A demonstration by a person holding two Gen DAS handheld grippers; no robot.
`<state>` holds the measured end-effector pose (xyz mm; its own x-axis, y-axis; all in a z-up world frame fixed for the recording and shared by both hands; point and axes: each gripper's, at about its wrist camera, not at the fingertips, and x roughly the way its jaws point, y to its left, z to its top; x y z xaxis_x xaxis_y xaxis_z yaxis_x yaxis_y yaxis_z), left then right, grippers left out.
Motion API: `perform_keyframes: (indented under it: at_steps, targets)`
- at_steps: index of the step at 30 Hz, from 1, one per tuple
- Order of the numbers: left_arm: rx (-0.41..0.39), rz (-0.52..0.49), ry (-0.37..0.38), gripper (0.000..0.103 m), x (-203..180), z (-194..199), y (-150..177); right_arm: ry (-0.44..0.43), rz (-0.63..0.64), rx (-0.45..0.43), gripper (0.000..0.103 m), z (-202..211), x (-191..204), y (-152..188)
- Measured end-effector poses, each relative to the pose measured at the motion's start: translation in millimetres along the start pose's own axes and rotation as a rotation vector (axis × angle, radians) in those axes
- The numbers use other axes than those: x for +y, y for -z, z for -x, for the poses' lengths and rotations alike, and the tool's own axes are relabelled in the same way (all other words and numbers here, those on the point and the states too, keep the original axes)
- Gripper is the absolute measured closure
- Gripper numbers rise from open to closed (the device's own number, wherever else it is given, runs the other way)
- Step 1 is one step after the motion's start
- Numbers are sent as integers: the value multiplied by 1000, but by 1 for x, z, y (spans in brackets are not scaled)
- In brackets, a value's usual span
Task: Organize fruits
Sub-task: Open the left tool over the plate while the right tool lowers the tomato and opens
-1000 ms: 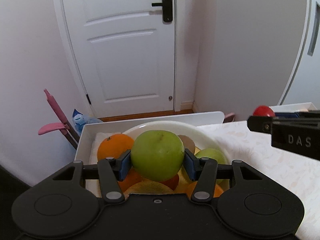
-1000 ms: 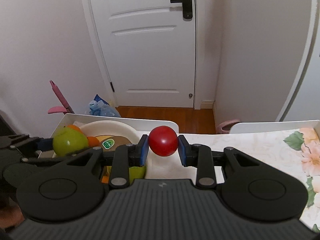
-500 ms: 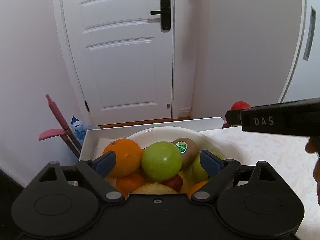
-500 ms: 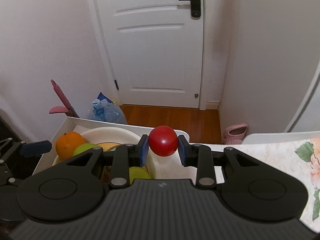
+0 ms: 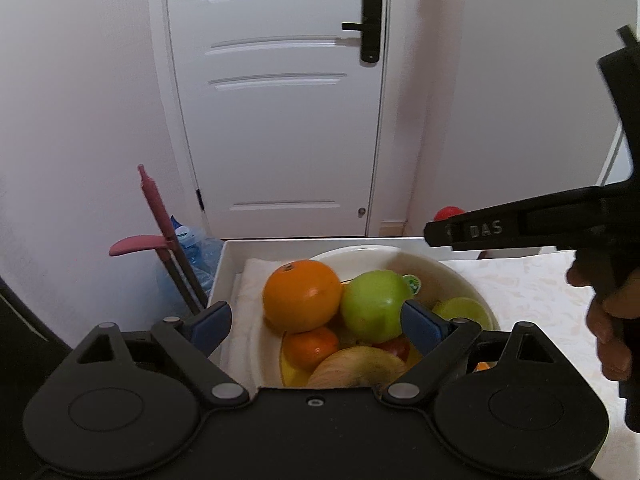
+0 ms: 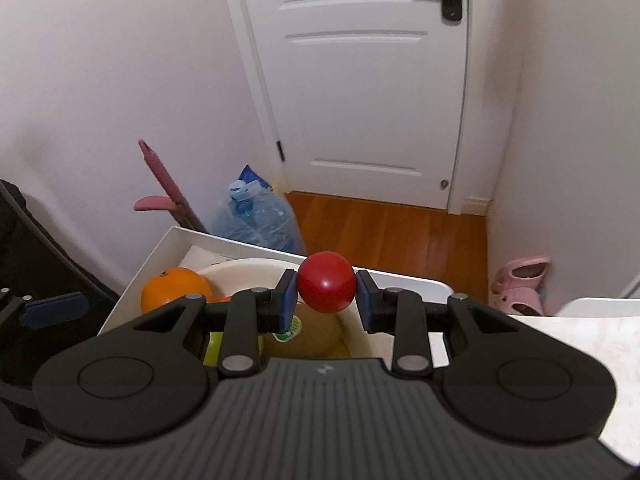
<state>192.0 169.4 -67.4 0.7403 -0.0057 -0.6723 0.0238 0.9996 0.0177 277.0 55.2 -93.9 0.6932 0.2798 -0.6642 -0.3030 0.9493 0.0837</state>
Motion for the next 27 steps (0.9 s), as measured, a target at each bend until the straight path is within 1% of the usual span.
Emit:
perform_keyframes:
  at_steps: [6, 11, 12, 13, 14, 15, 16, 22, 27]
  targets:
    - [4, 10, -16, 9, 9, 0, 5, -28, 12, 20, 57, -17, 9, -1]
    - [10, 10, -22, 9, 15, -2, 7, -49, 16, 17, 56, -23, 13, -2]
    - [10, 9, -22, 9, 16, -2, 7, -50, 18, 8, 46, -22, 14, -3]
    - [10, 9, -20, 9, 17, -2, 8, -48, 18, 0, 29, -20, 15, -3]
    - [11, 8, -19, 9, 17, -2, 8, -40, 17, -14, 19, -18, 15, -2]
    - [11, 6, -19, 9, 17, -2, 8, -27, 14, -33, 6, -14, 15, -1]
    - [11, 3, -19, 9, 18, -2, 9, -21, 14, -47, 0, -10, 15, -1]
    - [5, 2, -9, 9, 18, 1, 9, 2, 13, -71, 0, 8, 14, 2]
    - [-15, -17, 0, 9, 13, 11, 7, 21, 3, -98, 0, 34, 11, 6]
